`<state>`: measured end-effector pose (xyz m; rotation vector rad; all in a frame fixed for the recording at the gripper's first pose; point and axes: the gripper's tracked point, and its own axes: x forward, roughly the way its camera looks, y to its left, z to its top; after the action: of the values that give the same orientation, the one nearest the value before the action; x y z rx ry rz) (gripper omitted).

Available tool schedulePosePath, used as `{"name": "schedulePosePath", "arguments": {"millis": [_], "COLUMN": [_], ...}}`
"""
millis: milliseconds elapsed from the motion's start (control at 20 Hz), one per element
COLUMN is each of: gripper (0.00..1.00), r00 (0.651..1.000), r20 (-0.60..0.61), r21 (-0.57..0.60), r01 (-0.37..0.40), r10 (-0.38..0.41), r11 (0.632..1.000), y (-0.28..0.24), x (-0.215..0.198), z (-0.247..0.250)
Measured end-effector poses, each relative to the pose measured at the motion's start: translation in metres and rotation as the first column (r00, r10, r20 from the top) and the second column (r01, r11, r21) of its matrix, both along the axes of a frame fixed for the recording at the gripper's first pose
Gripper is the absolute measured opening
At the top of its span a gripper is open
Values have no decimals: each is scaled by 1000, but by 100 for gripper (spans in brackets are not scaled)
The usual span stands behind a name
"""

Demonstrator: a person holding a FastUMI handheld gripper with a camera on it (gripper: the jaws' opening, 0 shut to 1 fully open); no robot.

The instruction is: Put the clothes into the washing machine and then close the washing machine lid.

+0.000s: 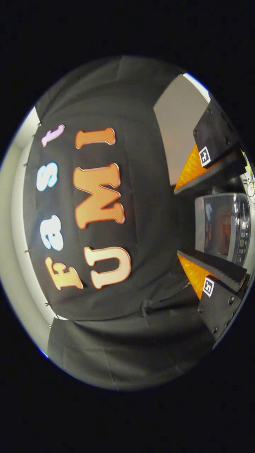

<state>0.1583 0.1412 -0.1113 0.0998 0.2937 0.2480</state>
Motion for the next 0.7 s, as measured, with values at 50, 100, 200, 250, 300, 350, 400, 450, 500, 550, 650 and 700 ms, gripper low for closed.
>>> {"name": "schedulePosePath", "arguments": {"millis": [50,100,200,250,300,350,400,450,500,550,650,700], "gripper": [97,97,97,97,97,97,97,97,97,97,97,97], "r00": [1000,998,993,990,986,981,979,976,973,970,967,967], "r20": [25,52,105,124,145,167,174,181,189,200,210,212], "r21": [-8,-14,-25,-35,-42,-42,-36,-37,-37,-35,-30,-27], "r01": [16,31,57,71,87,103,116,127,139,147,150,148], "r10": [-16,-31,-54,-66,-80,-95,-108,-119,-130,-137,-141,-139], "r11": [1000,999,998,997,995,994,993,991,990,989,988,989], "y": [-21,-41,-76,-95,-114,-133,-148,-164,-180,-192,-209,-214], "x": [-3,-7,-13,-18,-21,-25,-27,-30,-33,-34,-34,-33], "z": [14,29,58,70,80,90,95,101,105,110,115,115]}}
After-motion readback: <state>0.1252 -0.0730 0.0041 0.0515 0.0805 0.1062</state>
